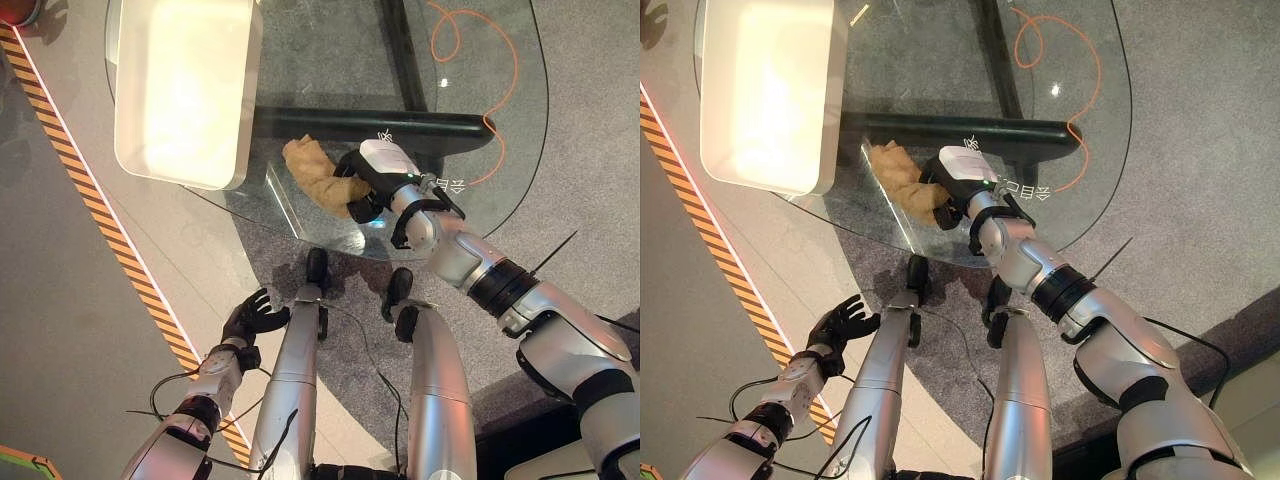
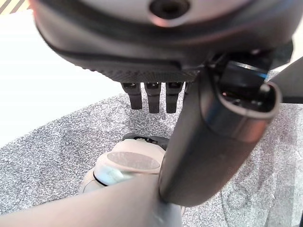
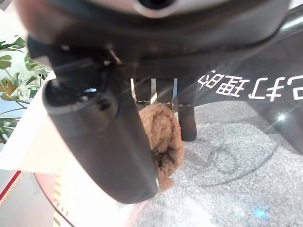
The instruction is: Wipe the table with a cloth and put it in the basket.
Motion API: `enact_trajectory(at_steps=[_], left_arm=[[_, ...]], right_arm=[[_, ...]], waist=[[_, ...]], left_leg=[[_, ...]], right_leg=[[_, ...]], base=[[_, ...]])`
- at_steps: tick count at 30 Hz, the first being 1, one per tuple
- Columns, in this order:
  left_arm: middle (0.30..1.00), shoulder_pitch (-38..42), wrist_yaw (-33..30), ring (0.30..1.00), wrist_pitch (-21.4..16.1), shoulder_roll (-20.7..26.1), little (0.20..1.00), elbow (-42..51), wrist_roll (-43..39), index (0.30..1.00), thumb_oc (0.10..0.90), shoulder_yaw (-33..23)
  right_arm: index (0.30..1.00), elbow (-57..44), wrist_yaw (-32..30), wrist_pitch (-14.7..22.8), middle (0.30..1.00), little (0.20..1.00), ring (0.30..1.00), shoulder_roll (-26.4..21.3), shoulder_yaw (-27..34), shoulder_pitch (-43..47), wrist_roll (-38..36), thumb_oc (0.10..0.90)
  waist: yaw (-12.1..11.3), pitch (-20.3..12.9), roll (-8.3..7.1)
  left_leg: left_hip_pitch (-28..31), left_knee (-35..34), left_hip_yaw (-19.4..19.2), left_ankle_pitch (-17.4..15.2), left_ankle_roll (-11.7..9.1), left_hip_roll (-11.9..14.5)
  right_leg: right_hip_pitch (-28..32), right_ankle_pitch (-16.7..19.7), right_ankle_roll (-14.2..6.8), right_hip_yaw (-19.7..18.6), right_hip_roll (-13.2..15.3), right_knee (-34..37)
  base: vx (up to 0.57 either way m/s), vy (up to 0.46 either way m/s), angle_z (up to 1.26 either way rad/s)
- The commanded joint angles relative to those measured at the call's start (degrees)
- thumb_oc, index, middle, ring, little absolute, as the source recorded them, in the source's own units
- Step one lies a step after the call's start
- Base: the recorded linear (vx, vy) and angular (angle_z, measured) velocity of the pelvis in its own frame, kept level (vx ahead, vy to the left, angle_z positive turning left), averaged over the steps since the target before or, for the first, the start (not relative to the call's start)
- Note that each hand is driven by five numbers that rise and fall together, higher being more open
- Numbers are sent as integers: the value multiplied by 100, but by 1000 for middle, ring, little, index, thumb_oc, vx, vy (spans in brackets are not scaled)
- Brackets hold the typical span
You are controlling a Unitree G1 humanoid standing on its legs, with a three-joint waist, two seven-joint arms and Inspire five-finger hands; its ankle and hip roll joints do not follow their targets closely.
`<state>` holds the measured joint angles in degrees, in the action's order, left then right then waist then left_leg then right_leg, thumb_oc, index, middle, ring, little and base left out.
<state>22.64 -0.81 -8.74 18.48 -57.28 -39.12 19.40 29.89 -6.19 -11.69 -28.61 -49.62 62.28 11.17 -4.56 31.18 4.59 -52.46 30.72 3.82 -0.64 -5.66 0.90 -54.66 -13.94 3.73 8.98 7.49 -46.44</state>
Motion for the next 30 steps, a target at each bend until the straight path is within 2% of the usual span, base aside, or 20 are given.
enact_trajectory(at_steps=[1,2,3,7,12,19,26,30], left_arm=[[900,21,-59,900,-25,-216,900,52,85,900,800,133],[900,36,-56,900,-13,-205,900,46,63,900,800,140],[900,-23,-57,900,-8,-207,900,41,47,900,800,171],[900,-13,-17,900,-28,-199,900,-19,15,900,800,179],[900,-62,109,900,-129,-150,900,-141,-53,900,800,208],[900,-225,201,900,-220,-57,900,-138,-125,900,800,206],[900,-366,235,900,-236,73,900,13,-311,900,800,188],[900,-342,319,900,-223,151,900,-10,-400,900,800,147]], right_arm=[[300,-686,-162,518,300,200,300,357,-108,73,18,100],[300,-651,-245,487,300,200,300,339,-90,93,18,100],[300,-623,-304,480,300,200,300,332,-78,33,26,100],[300,-428,-819,299,300,200,300,231,16,107,25,100],[300,334,-2072,117,300,200,300,-132,352,449,-370,100],[300,1121,-3404,0,300,200,300,-703,1042,756,-907,100],[300,1454,-4229,137,300,200,300,-1226,1612,678,-1124,100],[300,1660,-4473,211,300,200,300,-1478,1727,670,-1222,100]], waist=[[44,-138,171],[45,-138,174],[47,-138,175],[48,-138,191],[17,-138,224],[-7,-138,223],[54,-138,247],[99,-138,249]], left_leg=[[10,311,-705,-337,527,-81],[9,316,-707,-335,523,-76],[125,411,-692,-536,494,-75],[134,424,-691,-542,503,-62],[101,501,-658,-576,524,-32],[-4,628,-579,-664,571,4],[-92,664,-574,-722,597,15],[-89,635,-586,-738,599,12]], right_leg=[[-74,693,-280,-60,17,718],[-79,698,-285,-59,23,708],[17,502,-337,-104,26,585],[17,506,-337,-117,41,558],[-12,522,-339,-111,69,470],[-103,524,-357,-99,72,334],[-206,496,-366,-114,45,302],[-211,483,-365,-116,34,338]], base=[[0,0,0],[10,9,6],[82,8,7],[21,3,1],[0,0,0],[0,0,0],[0,0,0],[0,0,0]])
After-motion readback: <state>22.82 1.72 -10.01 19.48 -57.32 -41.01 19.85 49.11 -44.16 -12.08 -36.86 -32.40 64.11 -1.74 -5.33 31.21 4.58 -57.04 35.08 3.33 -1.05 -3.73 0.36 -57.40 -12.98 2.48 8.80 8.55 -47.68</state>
